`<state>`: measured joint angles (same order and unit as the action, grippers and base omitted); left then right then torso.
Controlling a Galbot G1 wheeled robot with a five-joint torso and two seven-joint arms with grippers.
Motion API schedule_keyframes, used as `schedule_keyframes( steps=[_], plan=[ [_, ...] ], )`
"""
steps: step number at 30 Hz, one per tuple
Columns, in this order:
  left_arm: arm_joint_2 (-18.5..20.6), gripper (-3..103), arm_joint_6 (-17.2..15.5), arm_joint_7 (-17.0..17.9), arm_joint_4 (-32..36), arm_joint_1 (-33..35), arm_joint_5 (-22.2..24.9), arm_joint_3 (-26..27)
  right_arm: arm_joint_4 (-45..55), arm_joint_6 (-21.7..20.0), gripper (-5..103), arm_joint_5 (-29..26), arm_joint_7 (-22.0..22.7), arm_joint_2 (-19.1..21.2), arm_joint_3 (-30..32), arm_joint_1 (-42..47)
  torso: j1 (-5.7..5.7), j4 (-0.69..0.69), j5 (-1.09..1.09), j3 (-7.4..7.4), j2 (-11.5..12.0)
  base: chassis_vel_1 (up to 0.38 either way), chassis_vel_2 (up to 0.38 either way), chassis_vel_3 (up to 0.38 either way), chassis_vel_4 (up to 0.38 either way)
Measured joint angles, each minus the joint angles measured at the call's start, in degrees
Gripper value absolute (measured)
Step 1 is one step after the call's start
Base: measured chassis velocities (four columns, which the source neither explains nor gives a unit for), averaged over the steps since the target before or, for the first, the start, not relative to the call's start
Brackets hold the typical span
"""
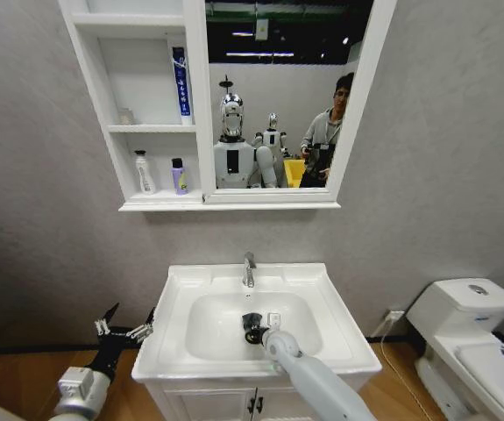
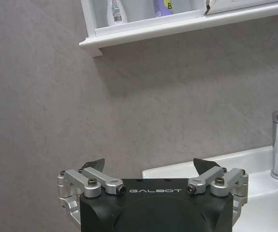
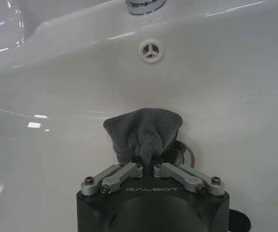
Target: Move facial cleanser and shampoo from washbasin to cabinet, then wipe washbasin with towel.
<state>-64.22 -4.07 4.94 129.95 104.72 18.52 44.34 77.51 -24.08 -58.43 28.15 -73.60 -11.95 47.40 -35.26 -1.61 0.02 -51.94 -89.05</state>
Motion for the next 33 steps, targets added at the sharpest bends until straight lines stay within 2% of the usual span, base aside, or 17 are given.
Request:
schedule_keyframes(
  steps=[1, 3, 4, 8, 11, 13, 14, 16, 18, 20, 22, 23, 25, 28, 31, 33],
  plan=[
    [0.00, 100, 0.00, 0.00, 0.00, 0.00, 0.00, 0.00, 0.00, 0.00, 4, 0.00, 0.00, 0.00, 0.00, 0.00, 0.00, 0.00, 0.00, 0.00, 0.00, 0.000, 0.000, 0.000, 0.000],
    [0.00, 100, 0.00, 0.00, 0.00, 0.00, 0.00, 0.00, -3.54, 0.14, 4, 8.77, 0.83, 0.53, 0.06, -0.53, 0.00, 0.00, 0.00, 0.00, 0.00, 0.000, 0.000, 0.000, 0.000],
    [0.00, 100, 0.00, 0.00, 0.00, 0.00, 0.00, 0.00, -4.36, 0.30, 4, 11.26, 0.31, 1.37, 0.46, -0.56, 0.01, -0.02, -0.01, 0.01, -0.01, 0.000, 0.000, 0.000, 0.000],
    [0.00, 100, 0.00, 0.00, 0.00, 0.00, 0.00, 0.00, -4.34, -0.16, 4, 10.75, -0.06, 2.50, 1.09, -0.35, 0.01, -0.03, -0.02, 0.02, -0.02, 0.000, 0.000, 0.000, 0.000],
    [0.00, 100, 0.00, 0.00, 0.00, 0.00, 0.00, 0.00, -3.09, -0.50, 4, 7.36, -0.40, 2.50, 1.02, 0.14, 0.01, -0.09, -0.07, 0.02, -0.02, 0.000, 0.000, 0.000, 0.000],
    [0.00, 100, 0.00, 0.00, 0.00, 0.00, 0.00, 0.00, -1.33, 0.04, 4, 2.04, -1.34, 0.71, -0.34, 0.49, 0.00, -0.07, -0.01, -0.01, 0.00, 0.000, 0.000, 0.000, 0.000],
    [0.00, 100, 0.00, 0.00, 0.00, 0.00, 0.00, 0.00, -1.33, 0.04, 4, 2.04, -1.34, 0.71, -0.34, 0.49, 0.00, -0.07, -0.01, -0.01, 0.00, 0.000, 0.000, 0.000, 0.000],
    [0.00, 100, 0.00, 0.00, 0.00, 0.00, 0.00, 0.00, 0.44, -0.22, 4, -2.27, -0.83, -0.68, -1.36, 0.44, 0.00, -0.02, 0.00, -0.01, 0.00, 0.000, 0.000, 0.000, 0.000],
    [0.00, 100, 0.00, 0.00, 0.00, 0.00, 0.00, 0.00, 0.83, -0.52, 4, -3.01, -0.10, -1.33, -1.68, 0.29, 0.00, -0.01, -0.01, -0.01, 0.00, 0.000, 0.000, 0.000, 0.000],
    [0.00, 100, 0.00, 0.00, 0.00, 0.00, 0.00, 0.00, 0.56, -1.05, 4, -1.53, 0.82, -1.73, -1.83, 0.12, 0.00, -0.01, -0.01, -0.01, 0.00, 0.000, 0.000, 0.000, 0.000],
    [0.00, 100, 0.00, 0.00, 0.00, 0.00, 0.00, 0.00, -1.07, -2.04, 4, 3.15, 2.10, -1.69, -1.46, 0.09, 0.00, -0.01, 0.00, -0.01, 0.00, 0.000, 0.000, 0.000, 0.000],
    [0.00, 100, 0.00, 0.00, 0.00, 0.00, 0.00, 0.00, -1.07, -2.04, 4, 3.15, 2.10, -1.69, -1.46, 0.09, 0.00, -0.01, 0.00, -0.01, 0.00, 0.000, 0.000, 0.000, 0.000],
    [0.00, 100, 0.00, 0.00, 0.00, 0.00, 0.00, 0.00, -3.37, -2.21, 4, 9.08, 1.61, -0.52, -0.51, 0.09, 0.01, -0.02, 0.00, 0.01, -0.01, 0.000, 0.000, 0.000, 0.000],
    [0.00, 100, 0.00, 0.00, 0.00, 0.00, 0.00, 0.00, -3.91, -1.71, 4, 10.02, 0.81, 0.18, -0.20, 0.09, 0.01, -0.03, -0.02, 0.02, -0.01, 0.000, 0.000, 0.000, 0.000],
    [0.00, 100, 0.00, 0.00, 0.00, 0.00, 0.00, 0.00, -2.94, -1.53, 4, 7.35, 0.23, 0.14, -0.91, -0.14, 0.00, -0.10, -0.08, 0.00, -0.01, 0.000, 0.000, 0.000, 0.000],
    [0.00, 100, 0.00, 0.00, 0.00, 0.00, 0.00, 0.00, -2.85, -1.20, 4, 6.59, -1.30, -1.05, -2.46, -0.75, 0.00, -0.09, -0.03, -0.01, 0.00, 0.000, 0.000, 0.000, 0.000]
  ],
)
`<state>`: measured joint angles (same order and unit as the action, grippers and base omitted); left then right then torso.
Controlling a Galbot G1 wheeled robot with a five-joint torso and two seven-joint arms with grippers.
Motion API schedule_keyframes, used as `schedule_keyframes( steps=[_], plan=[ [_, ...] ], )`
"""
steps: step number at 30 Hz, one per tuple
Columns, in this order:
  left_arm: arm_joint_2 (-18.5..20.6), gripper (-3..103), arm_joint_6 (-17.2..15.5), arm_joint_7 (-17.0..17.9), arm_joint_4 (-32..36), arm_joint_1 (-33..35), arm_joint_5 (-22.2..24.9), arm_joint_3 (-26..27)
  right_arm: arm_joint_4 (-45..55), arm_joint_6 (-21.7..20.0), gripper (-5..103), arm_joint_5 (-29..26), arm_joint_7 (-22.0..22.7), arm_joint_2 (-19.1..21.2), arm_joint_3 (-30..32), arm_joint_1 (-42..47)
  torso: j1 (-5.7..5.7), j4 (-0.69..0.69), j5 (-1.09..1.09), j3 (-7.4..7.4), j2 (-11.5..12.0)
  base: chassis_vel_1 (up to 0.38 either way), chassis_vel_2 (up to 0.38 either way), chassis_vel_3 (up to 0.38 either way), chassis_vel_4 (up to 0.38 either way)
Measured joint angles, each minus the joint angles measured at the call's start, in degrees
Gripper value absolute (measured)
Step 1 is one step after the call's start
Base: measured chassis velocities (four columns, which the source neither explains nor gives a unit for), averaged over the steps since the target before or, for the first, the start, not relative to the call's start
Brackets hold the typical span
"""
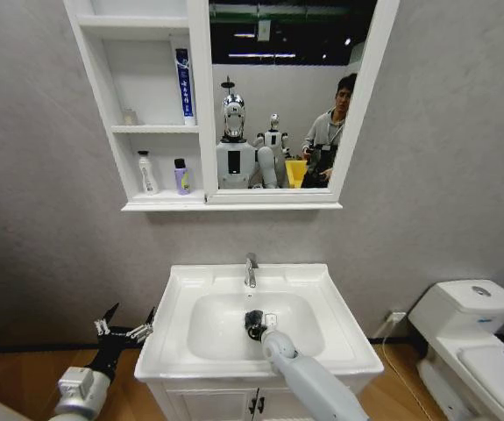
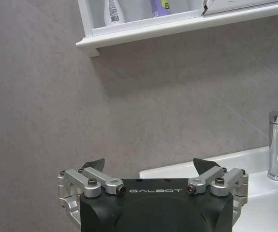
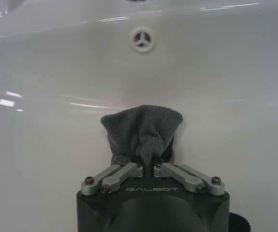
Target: Move facial cleanser and shampoo from washbasin to cabinet, then wipe washbasin with towel.
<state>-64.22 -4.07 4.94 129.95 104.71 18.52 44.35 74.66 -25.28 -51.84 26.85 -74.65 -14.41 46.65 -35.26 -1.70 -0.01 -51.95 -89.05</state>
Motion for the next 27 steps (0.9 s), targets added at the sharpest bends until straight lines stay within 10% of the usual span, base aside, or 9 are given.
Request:
schedule_keyframes(
  steps=[9, 15, 27],
  plan=[
    [0.00, 100, 0.00, 0.00, 0.00, 0.00, 0.00, 0.00, -2.80, 5.13, 4, -0.07, -9.41, -5.43, -2.08, -1.94, -0.01, 0.08, 0.01, 0.00, 0.00, 0.000, 0.000, 0.000, 0.000],
    [0.00, 100, 0.00, 0.00, 0.00, 0.00, 0.00, 0.00, -1.96, 3.17, 4, 0.60, -5.49, -4.56, -1.47, -1.14, 0.00, 0.08, 0.02, 0.00, 0.00, 0.000, 0.000, 0.000, 0.000],
    [0.00, 100, 0.00, 0.00, 0.00, 0.00, 0.00, 0.00, 9.57, 0.84, 4, -0.42, 0.13, 10.16, 13.08, 6.62, -0.01, 0.03, 0.04, 0.00, 0.01, 0.000, 0.000, 0.000, 0.000]
  ],
)
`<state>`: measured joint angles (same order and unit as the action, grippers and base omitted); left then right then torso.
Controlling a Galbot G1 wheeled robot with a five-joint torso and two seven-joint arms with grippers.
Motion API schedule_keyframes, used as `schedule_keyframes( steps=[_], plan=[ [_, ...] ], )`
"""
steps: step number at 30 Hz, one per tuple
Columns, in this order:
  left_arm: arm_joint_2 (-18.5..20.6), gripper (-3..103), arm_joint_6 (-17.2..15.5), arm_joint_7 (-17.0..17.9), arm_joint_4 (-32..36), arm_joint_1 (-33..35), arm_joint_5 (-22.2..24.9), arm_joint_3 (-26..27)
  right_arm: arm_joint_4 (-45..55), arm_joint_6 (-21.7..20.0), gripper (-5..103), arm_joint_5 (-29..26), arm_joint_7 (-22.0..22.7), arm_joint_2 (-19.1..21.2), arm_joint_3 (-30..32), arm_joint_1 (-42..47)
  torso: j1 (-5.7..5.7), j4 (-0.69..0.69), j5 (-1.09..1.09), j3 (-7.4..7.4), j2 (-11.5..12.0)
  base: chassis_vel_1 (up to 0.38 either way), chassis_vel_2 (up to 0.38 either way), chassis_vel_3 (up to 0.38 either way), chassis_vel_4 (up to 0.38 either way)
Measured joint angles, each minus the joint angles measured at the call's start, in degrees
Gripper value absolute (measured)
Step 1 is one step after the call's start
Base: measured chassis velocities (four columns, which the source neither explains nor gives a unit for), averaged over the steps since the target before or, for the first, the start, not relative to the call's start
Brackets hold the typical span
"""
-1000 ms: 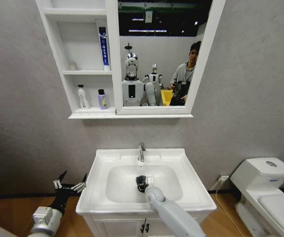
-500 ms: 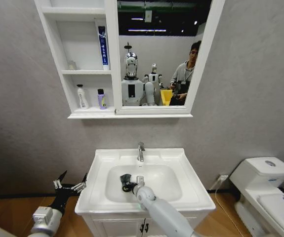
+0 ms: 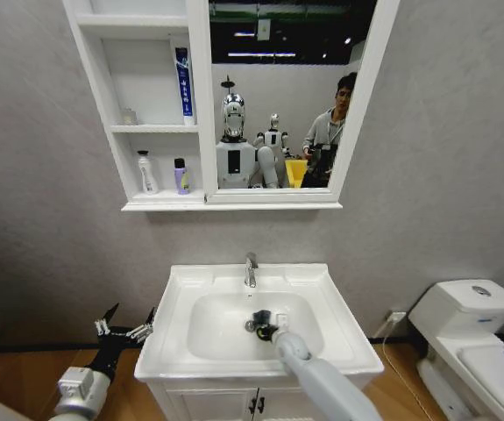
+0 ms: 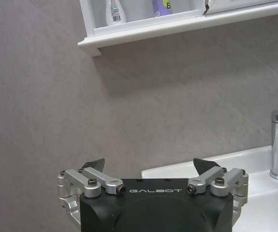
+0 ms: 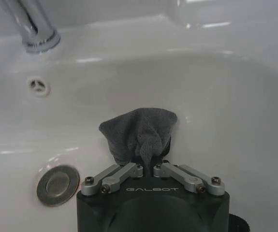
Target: Move facial cleanser and shampoo from washbasin to cabinet, then wipe washbasin with towel.
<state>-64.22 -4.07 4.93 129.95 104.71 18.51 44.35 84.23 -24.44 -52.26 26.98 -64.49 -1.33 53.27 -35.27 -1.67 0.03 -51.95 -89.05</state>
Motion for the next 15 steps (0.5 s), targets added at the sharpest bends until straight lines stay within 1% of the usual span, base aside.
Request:
schedule_keyframes(
  steps=[2, 3, 5, 6, 8, 9, 11, 12, 14, 15],
  plan=[
    [0.00, 100, 0.00, 0.00, 0.00, 0.00, 0.00, -0.01, 6.06, -0.15, 4, -0.89, 0.56, 2.79, 3.62, 2.30, 0.00, 0.03, 0.00, 0.00, 0.00, 0.000, 0.000, 0.000, 0.000],
    [0.00, 100, 0.00, 0.00, 0.00, 0.00, 0.00, -0.01, 6.06, -0.15, 4, -0.89, 0.56, 2.79, 3.62, 2.30, 0.00, 0.03, 0.00, 0.00, 0.00, 0.000, 0.000, 0.000, 0.000],
    [0.00, 100, 0.00, 0.00, 0.00, 0.01, 0.00, 0.01, 12.92, 1.22, 4, 0.53, -1.42, 7.21, 7.49, 5.73, 0.01, 0.03, -0.03, 0.01, 0.00, 0.000, 0.000, 0.000, 0.000],
    [0.00, 100, 0.00, 0.00, 0.00, 0.01, 0.00, 0.01, 12.92, 1.22, 4, 0.53, -1.42, 7.21, 7.49, 5.73, 0.01, 0.03, -0.03, 0.01, 0.00, 0.000, 0.000, 0.000, 0.000],
    [0.00, 100, 0.00, 0.00, 0.00, 0.01, 0.00, 0.00, 17.78, 3.05, 4, 4.15, -5.18, 10.43, 12.33, 9.52, 0.02, 0.00, -0.02, 0.01, -0.01, 0.000, 0.000, 0.000, 0.000],
    [0.00, 100, 0.00, 0.00, 0.00, 0.01, 0.00, 0.00, 17.78, 3.05, 4, 4.15, -5.18, 10.43, 12.33, 9.52, 0.02, 0.00, -0.02, 0.01, -0.01, 0.000, 0.000, 0.000, 0.000],
    [0.00, 100, 0.00, 0.00, 0.00, 0.01, 0.00, 0.00, 18.15, 4.22, 4, 4.91, -7.54, 12.05, 16.21, 11.40, 0.02, 0.01, -0.02, 0.01, -0.01, 0.000, 0.000, 0.000, 0.000],
    [0.00, 100, 0.00, 0.00, 0.00, 0.01, 0.00, 0.00, 18.15, 4.22, 4, 4.91, -7.54, 12.05, 16.21, 11.40, 0.02, 0.01, -0.02, 0.01, -0.01, 0.000, 0.000, 0.000, 0.000],
    [0.00, 100, 0.00, 0.00, 0.00, 0.01, 0.00, 0.00, 15.02, 6.07, 4, 5.20, -10.55, 12.46, 17.53, 11.09, 0.02, 0.02, -0.01, 0.01, -0.01, 0.000, 0.000, 0.000, 0.000],
    [0.00, 100, 0.00, 0.00, 0.00, 0.01, 0.00, 0.00, 15.02, 6.07, 4, 5.20, -10.55, 12.46, 17.53, 11.09, 0.02, 0.02, -0.01, 0.01, -0.01, 0.000, 0.000, 0.000, 0.000]
  ],
)
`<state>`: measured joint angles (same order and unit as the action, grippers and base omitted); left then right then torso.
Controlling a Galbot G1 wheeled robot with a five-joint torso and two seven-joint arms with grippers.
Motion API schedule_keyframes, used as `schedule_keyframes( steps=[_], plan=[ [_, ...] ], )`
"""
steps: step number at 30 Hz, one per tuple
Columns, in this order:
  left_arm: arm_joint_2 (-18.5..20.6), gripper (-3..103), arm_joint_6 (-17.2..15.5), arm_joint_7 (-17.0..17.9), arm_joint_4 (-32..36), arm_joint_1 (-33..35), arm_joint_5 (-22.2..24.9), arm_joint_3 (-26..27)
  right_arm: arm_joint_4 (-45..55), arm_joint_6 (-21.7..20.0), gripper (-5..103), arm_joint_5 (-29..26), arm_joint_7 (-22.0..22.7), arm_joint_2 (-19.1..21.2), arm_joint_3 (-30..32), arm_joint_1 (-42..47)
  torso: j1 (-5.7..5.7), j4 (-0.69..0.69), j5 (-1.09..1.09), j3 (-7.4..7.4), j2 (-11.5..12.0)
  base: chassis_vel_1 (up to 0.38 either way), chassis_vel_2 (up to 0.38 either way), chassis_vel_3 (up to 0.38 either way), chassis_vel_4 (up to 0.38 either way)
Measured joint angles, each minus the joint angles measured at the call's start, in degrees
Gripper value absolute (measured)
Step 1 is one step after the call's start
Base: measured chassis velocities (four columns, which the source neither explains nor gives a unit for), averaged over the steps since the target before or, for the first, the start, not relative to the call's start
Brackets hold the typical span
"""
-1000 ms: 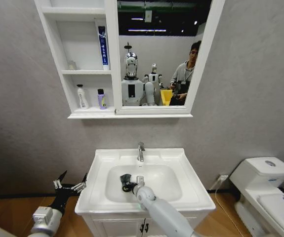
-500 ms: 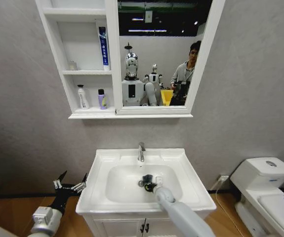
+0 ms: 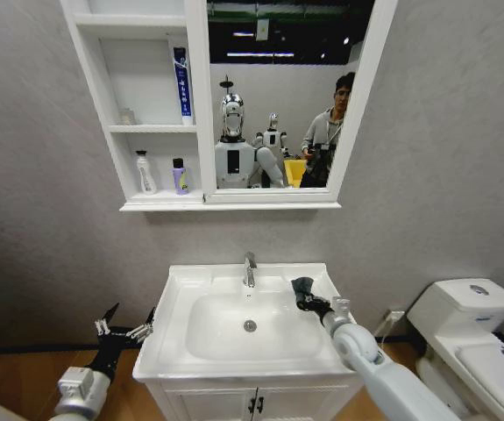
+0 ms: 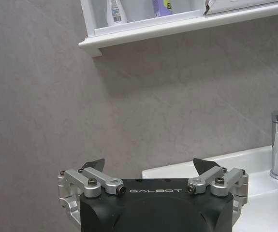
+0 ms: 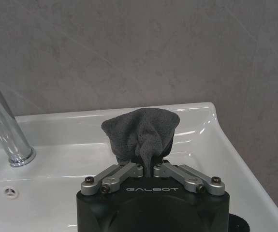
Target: Move facial cleanser and shampoo from washbasin to cabinet, then wipe washbasin with towel.
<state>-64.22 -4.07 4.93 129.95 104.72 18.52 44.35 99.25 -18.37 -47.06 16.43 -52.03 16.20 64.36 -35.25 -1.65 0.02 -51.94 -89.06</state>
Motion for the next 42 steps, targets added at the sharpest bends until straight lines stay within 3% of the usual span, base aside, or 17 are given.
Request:
schedule_keyframes(
  steps=[4, 5, 6, 8, 10, 11, 13, 15, 16, 21, 25, 29, 32, 36, 37, 40, 42],
  plan=[
    [0.00, 100, 0.00, 0.00, 0.00, 0.00, 0.00, 0.00, -5.54, 1.56, 4, -0.09, -1.70, -0.29, 0.01, -2.80, 0.00, 0.01, 0.00, 0.00, 0.00, 0.000, 0.000, 0.000, 0.000],
    [0.00, 100, 0.00, 0.00, 0.00, 0.00, 0.00, 0.00, -7.60, 1.70, 14, -0.20, -2.23, -0.50, -0.05, -4.01, 0.00, 0.01, -0.01, 0.00, 0.00, 0.000, 0.000, 0.000, 0.000],
    [0.00, 100, 0.00, 0.00, 0.00, 0.00, 0.00, 0.00, -7.60, 1.70, 14, -0.20, -2.23, -0.50, -0.05, -4.01, 0.00, 0.01, -0.01, 0.00, 0.00, 0.000, 0.000, 0.000, 0.000],
    [0.00, 100, 0.00, 0.00, 0.00, 0.00, 0.00, 0.00, -10.56, 1.55, 24, -1.00, -2.42, -0.83, -0.33, -5.61, -0.01, 0.01, -0.01, 0.00, 0.00, 0.000, 0.000, 0.000, 0.000],
    [0.00, 100, 0.00, 0.00, 0.00, 0.00, 0.00, 0.00, -11.19, 1.23, 24, -1.79, -2.50, -0.83, -0.42, -5.87, -0.01, 0.02, -0.01, 0.00, 0.00, 0.000, 0.000, 0.000, 0.000],
    [0.00, 100, 0.00, 0.00, 0.00, 0.00, 0.00, 0.00, -11.92, 0.79, 36, -2.71, -2.82, -0.83, -0.55, -5.97, 0.00, 0.01, -0.01, 0.00, 0.00, 0.000, 0.000, 0.000, 0.000],
    [0.00, 100, 0.00, 0.00, 0.00, 0.00, 0.00, 0.00, -12.35, 0.73, 36, -2.85, -3.13, -0.83, -0.59, -5.97, -0.01, 0.01, -0.01, -0.01, 0.00, 0.000, 0.000, 0.000, 0.000],
    [0.00, 100, 0.00, 0.00, 0.00, 0.00, 0.00, 0.00, -13.50, 1.30, 47, -1.86, -4.54, -0.87, -0.53, -5.92, 0.00, 0.01, -0.01, 0.00, 0.01, 0.000, 0.000, 0.000, 0.000],
    [0.00, 100, 0.00, 0.00, 0.00, 0.00, 0.00, 0.00, -13.50, 1.30, 47, -1.86, -4.54, -0.87, -0.53, -5.92, 0.00, 0.01, -0.01, 0.00, 0.01, 0.000, 0.000, 0.000, 0.000],
    [0.00, 100, 0.00, 0.00, 0.00, 0.00, 0.00, 0.00, -15.60, 5.77, 70, 4.98, -8.16, -0.76, -0.38, -5.96, -0.01, 0.00, -0.02, 0.00, 0.00, 0.000, 0.000, 0.000, 0.000],
    [0.00, 100, 0.00, 0.00, 0.00, 0.00, 0.00, 0.00, -16.37, 8.79, 80, 9.73, -9.97, -0.78, -0.02, -5.69, 0.00, 0.01, -0.02, 0.00, 0.00, 0.000, 0.000, 0.000, 0.000],
    [0.00, 100, 0.00, 0.00, 0.00, 0.00, 0.00, 0.00, -16.59, 15.74, 95, 15.42, -12.43, -1.70, 2.16, -4.08, -0.01, 0.02, -0.02, 0.00, 0.00, 0.000, 0.000, 0.000, 0.000],
    [0.00, 100, 0.00, 0.00, 0.00, 0.00, 0.00, 0.00, -10.16, 21.21, 100, 19.18, -10.74, -2.91, 7.62, 1.94, -0.01, 0.03, -0.03, 0.00, 0.00, 0.000, 0.000, 0.000, 0.000],
    [0.00, 100, 0.00, 0.00, 0.00, 0.00, 0.00, -0.01, -2.34, 21.51, 100, 20.64, -8.89, -3.43, 11.85, 9.78, -0.01, 0.02, -0.02, 0.00, 0.00, 0.000, 0.000, 0.000, 0.000],
    [0.00, 100, 0.00, 0.00, 0.00, 0.00, 0.00, -0.01, 3.07, 21.40, 100, 21.27, -8.20, -4.25, 15.22, 15.77, -0.01, -0.01, -0.01, 0.00, 0.00, 0.000, 0.000, 0.000, 0.000],
    [-0.01, 100, 0.00, 0.01, 0.00, 0.00, 0.00, 0.00, 13.68, 21.64, 100, 23.21, -7.69, -9.34, 22.90, 29.61, 0.00, -0.02, -0.03, 0.01, -0.01, 0.000, 0.000, 0.000, 0.000],
    [0.00, 100, 0.00, 0.01, 0.00, 0.00, 0.00, 0.00, 16.81, 22.15, 100, 23.73, -7.64, -11.87, 24.71, 33.93, 0.00, -0.03, -0.01, 0.02, -0.01, 0.000, 0.000, 0.000, 0.000]
  ],
)
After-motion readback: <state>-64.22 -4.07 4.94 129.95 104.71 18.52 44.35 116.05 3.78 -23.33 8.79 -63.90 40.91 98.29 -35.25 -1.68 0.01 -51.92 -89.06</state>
